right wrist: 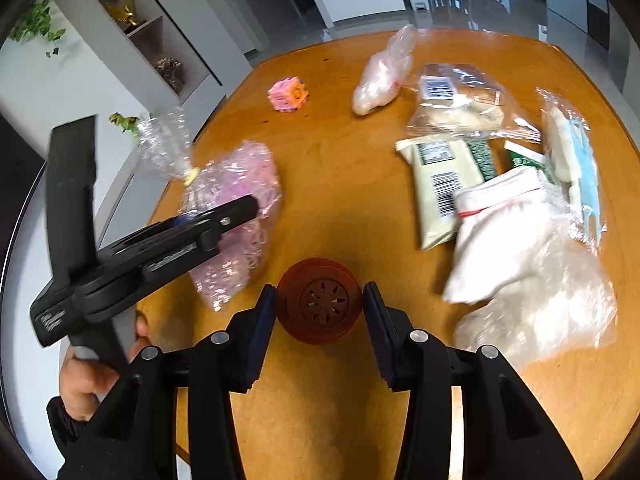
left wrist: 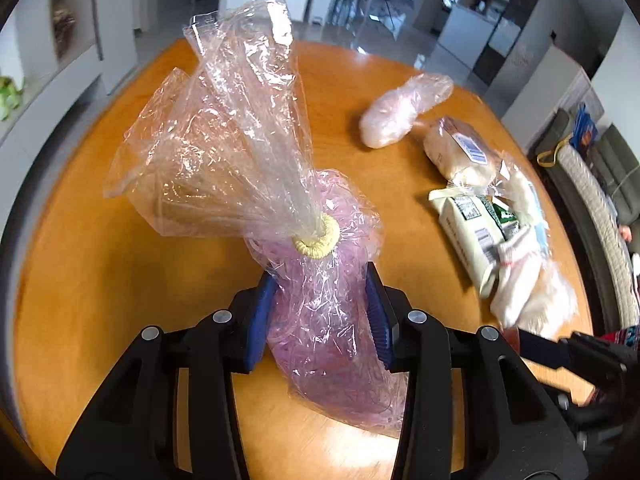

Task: Collect trash
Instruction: 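Grasp the pink plastic bag with the left gripper and lift it, then carry pink bag with left gripper while right carries brown lid into trash bag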

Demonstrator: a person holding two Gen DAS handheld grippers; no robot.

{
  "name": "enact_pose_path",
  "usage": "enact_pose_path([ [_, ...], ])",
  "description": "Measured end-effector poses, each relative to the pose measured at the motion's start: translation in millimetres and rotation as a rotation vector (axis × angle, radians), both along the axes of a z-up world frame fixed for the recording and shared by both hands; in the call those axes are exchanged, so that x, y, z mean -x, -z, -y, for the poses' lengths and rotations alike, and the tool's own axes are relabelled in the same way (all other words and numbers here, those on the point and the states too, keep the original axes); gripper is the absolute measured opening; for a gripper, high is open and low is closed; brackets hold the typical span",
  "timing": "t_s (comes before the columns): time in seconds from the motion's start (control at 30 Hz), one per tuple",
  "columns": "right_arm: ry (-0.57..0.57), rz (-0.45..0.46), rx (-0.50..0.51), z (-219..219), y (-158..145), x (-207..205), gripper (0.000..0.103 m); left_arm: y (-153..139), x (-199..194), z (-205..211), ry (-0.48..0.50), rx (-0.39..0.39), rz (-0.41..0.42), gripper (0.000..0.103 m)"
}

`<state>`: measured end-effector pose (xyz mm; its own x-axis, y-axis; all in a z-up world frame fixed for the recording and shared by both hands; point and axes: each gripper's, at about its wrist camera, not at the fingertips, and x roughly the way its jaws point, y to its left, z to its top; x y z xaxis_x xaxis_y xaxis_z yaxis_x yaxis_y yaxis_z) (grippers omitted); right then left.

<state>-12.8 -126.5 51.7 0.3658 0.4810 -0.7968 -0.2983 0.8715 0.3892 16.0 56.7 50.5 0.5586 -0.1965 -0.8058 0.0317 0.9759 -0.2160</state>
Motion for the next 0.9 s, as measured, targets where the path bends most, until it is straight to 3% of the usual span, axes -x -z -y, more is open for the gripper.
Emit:
enact_pose_path([
  [0.47, -0.196, -0.010, -0.025, -113.1, -6.3, 77.3, 0.046, -12.3, 133.7, -137.7, -0.267, 0.033, 0.081, 0.042],
  [0.67, -0.362, -0.014, -0.010, -186.2, 0.0, 121.2, 0.046, -2.4, 199.9, -201.4, -0.428, 0.056, 0.097, 0.044],
  [0.9, -0.583, 0.000, 0.005, -281.1, 5.0, 180.1, 0.046, 10.9, 283.0, -269.0, -0.636, 0.031, 0.110, 0.044],
])
